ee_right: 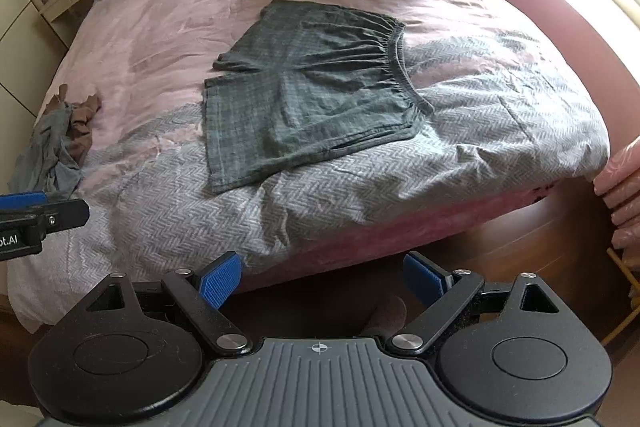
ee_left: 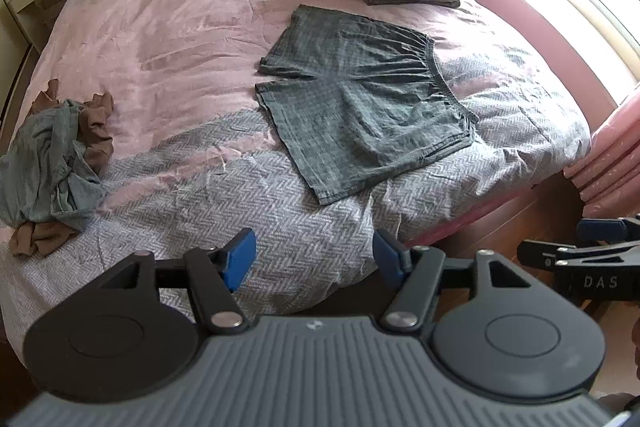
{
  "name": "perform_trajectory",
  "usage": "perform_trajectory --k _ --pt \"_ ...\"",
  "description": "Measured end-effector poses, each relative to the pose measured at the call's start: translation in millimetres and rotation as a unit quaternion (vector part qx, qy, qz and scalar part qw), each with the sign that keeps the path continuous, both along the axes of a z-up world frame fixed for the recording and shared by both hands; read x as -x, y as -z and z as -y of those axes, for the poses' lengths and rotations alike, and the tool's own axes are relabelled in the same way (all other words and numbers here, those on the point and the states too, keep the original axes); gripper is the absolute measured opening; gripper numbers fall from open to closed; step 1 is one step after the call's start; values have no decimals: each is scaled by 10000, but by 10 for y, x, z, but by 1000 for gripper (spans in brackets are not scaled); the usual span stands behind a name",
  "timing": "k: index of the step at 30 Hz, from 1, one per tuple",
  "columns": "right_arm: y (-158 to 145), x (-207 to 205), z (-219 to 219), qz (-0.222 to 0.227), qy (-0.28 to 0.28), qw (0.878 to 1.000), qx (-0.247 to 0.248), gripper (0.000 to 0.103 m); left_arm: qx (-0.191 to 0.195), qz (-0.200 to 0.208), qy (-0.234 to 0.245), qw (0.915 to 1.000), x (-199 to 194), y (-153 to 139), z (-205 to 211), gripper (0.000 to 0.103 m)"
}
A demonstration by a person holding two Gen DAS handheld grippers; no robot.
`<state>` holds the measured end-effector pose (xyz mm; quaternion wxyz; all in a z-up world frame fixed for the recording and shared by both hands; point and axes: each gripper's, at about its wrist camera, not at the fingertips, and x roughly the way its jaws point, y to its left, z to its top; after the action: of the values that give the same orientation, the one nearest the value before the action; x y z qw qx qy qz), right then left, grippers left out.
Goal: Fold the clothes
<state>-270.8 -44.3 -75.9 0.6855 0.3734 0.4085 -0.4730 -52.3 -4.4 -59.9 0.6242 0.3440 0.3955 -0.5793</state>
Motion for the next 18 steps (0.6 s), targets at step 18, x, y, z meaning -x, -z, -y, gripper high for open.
perform_trajectory --k 18 --pt "23 -127 -40 -109 -19 9999 20 91 -187 -29 184 9997 -91 147 -46 62"
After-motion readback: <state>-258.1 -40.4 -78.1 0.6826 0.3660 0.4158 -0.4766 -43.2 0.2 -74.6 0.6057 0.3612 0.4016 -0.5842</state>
